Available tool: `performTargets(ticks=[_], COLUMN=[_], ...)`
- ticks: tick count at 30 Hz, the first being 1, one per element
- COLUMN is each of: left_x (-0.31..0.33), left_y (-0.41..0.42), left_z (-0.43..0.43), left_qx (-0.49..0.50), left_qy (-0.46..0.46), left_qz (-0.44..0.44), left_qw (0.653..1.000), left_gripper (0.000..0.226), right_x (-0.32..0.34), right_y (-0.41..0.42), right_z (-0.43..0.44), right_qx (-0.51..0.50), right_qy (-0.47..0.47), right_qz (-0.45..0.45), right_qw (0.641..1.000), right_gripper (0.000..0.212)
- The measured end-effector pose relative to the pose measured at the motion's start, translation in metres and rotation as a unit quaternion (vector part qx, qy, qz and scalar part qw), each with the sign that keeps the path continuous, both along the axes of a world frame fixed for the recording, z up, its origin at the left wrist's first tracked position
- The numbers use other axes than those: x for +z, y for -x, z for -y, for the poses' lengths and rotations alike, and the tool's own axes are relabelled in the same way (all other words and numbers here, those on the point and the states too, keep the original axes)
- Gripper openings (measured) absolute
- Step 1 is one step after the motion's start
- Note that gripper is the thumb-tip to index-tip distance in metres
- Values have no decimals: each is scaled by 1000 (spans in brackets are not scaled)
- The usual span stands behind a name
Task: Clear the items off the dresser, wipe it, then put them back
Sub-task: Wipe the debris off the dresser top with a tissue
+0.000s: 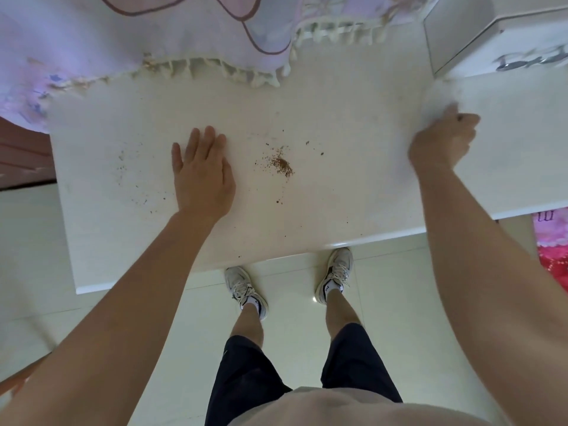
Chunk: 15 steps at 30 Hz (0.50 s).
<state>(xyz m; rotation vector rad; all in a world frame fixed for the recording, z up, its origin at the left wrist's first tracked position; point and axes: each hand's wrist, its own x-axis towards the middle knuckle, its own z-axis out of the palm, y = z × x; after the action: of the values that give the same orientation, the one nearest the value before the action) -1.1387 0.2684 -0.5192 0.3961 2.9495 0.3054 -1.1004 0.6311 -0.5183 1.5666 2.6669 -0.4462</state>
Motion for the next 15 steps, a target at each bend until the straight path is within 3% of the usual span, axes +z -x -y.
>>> performTargets(ticks=[2, 5, 8, 11, 15], left_x=[-2, -2, -1, -3, -6], left_y=[0, -3, -3, -4, -12], left_z=[-1, -4, -3, -2, -9], left_qx=[4, 9, 5, -4, 19], left_qy=[-9, -20, -10, 5, 33], left_qz=[12, 15, 24, 26, 32], left_qw=[1000, 1000, 1000, 1000, 999], left_gripper=[50, 50, 51, 52, 55], right_x=[-4, -6, 2, 12, 13], right_y=[15, 34, 36, 7, -50], right_z=[36, 109, 162, 156, 79], right_qx=[108, 294, 384, 380, 209], right_qy=[-11, 15, 121, 142, 81], right_qz=[12, -9, -55, -163, -250], right_qw=[994, 956, 914, 899, 942], right_gripper=[62, 67, 65, 54, 50])
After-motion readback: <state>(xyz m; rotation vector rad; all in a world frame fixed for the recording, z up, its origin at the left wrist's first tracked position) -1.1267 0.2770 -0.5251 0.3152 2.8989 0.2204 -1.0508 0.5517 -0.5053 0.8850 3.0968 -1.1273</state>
